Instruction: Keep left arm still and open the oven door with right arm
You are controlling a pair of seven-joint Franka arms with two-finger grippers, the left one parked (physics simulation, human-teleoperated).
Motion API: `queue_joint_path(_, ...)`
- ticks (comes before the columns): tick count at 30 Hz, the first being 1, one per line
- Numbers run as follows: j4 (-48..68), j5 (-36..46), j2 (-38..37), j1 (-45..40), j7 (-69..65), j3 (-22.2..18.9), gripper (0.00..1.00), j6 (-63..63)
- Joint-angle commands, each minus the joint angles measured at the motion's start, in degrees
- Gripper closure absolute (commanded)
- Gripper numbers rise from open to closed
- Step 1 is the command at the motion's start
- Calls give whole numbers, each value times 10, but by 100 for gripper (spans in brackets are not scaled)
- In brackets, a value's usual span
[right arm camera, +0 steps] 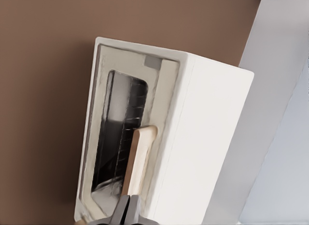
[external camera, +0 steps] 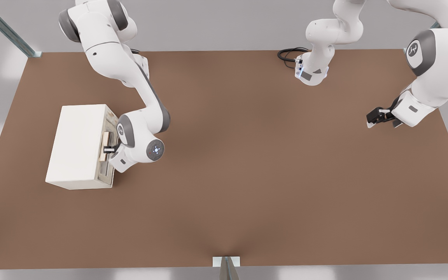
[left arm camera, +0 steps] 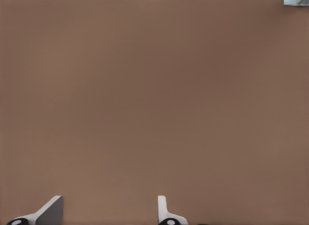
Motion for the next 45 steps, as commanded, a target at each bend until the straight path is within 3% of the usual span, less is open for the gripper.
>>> queue_joint_path(1,-15,-3,-5,-1,185,-1,100,46)
queue_joint_path(8,-107,-3,-45,-1,184,-42,100,122)
queue_joint_path(30,-135,-5,-49,-1,178,-58,100,131)
queue_joint_path(33,-128,14,-49,4,189,-44,100,113)
queue_joint_path(37,-58,87,-34,7,239,25,100,61)
queue_joint_path(38,-35,142,-35,-2,215,27,0,66)
queue_joint_path(40,69,242,-40,-48,47,26,0,3)
queue_joint_path(44,220,264,-47,-140,-201,26,0,-27)
queue_joint_path(45,202,276,-85,-177,-212,51,0,-17)
